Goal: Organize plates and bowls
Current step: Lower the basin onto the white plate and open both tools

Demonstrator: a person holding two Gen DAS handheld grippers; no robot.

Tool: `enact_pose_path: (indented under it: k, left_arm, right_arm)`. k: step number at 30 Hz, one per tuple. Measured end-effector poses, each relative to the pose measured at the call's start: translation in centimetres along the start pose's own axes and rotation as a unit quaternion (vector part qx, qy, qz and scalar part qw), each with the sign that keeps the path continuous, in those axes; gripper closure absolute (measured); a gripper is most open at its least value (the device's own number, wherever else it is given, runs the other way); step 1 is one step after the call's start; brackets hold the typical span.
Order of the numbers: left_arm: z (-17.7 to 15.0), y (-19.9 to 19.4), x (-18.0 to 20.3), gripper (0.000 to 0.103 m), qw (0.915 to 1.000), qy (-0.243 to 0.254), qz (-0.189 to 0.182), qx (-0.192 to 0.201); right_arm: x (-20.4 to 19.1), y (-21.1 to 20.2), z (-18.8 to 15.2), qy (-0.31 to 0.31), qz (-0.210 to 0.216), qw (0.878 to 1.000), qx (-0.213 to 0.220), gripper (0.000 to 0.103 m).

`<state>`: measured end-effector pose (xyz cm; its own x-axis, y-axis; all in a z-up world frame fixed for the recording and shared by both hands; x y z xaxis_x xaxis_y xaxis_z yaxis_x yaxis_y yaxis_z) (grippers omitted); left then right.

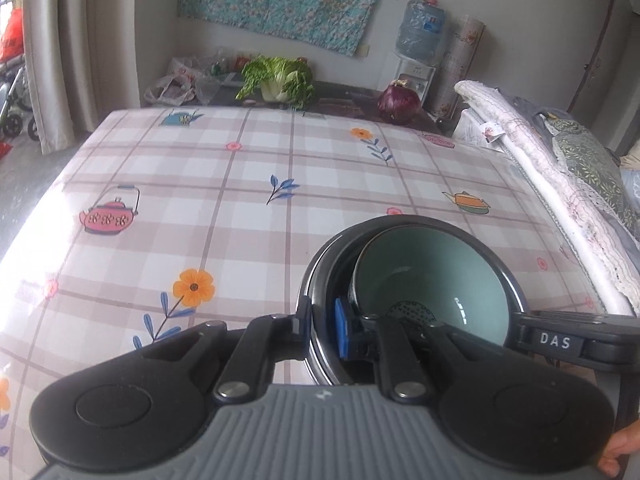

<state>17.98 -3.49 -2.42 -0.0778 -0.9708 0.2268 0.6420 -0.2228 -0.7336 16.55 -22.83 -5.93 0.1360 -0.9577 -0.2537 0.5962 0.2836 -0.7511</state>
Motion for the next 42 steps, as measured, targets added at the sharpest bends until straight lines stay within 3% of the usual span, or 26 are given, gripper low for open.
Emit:
enact_pose_path:
  k: [4, 7, 9, 11, 18, 23, 28, 34, 38, 42]
  left_arm:
    - [-0.2, -1.3, 0.2, 0.087, 0.9995, 0.013, -0.001, 0.028]
    - [-0.6, -2.3, 0.1, 0.078, 0.9985, 0.014, -0.01, 0.051]
    - [-0.9, -3.1, -0.1, 0.061, 0.9974, 0.008, -0.018, 0.069]
    - [-1.4, -4.0, -0.6, 0.046, 0.9962, 0.0, -0.024, 0.084]
    - [-4.8, -7.4, -1.6, 0.016, 0.9906, -0.006, -0.02, 0.135]
    - [-8.3, -8.2, -1.3, 0.014, 0.9896, 0.012, 0.017, 0.143]
    - [-10.4, -8.5, -0.7, 0.013, 0.9937, 0.01, 0.012, 0.111]
    - [-10.8, -10.2, 0.3, 0.0, 0.9928, 0.021, 0.006, 0.117]
    - [-10.7, -11.2, 0.7, 0.0, 0.9936, 0.017, 0.005, 0.111]
    - [-10.4, -11.9, 0.8, 0.0, 0.9942, 0.006, 0.033, 0.102]
  right_arm:
    - [-0.4, -0.9, 0.1, -0.028, -0.032, 0.999, 0.015, 0.079]
    - [-0.6, -2.2, 0.3, -0.042, -0.047, 0.997, 0.035, 0.072]
    - [-0.6, -3.1, 0.3, -0.046, -0.058, 0.996, 0.046, 0.059]
    - [-0.6, -4.3, 0.2, -0.049, -0.066, 0.995, 0.06, 0.052]
    - [-1.1, -8.1, -2.5, -0.04, -0.065, 0.994, 0.083, 0.029]
    - [-2.5, -9.4, -5.1, -0.033, -0.061, 0.994, 0.081, 0.025]
    - [-4.0, -10.3, -6.3, -0.043, -0.064, 0.993, 0.087, 0.023]
    - [-5.0, -11.6, -7.0, -0.045, -0.065, 0.993, 0.091, 0.02]
    - [-5.6, -12.2, -7.2, -0.044, -0.069, 0.992, 0.092, 0.019]
    - [-6.4, -13.4, -7.4, -0.054, -0.075, 0.99, 0.102, 0.012]
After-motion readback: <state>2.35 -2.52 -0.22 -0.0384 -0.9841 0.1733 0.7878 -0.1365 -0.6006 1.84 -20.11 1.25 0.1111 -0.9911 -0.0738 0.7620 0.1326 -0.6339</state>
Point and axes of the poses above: each gripper's, at about its wrist camera, not at the fingertips, and y roughly the way its jaws point, x to its right, z to its top, the point moved 3 cm from there along y, roughly the way its jaws point, and after that the axes turned 7 degrees about -y, right-handed, at the moved point
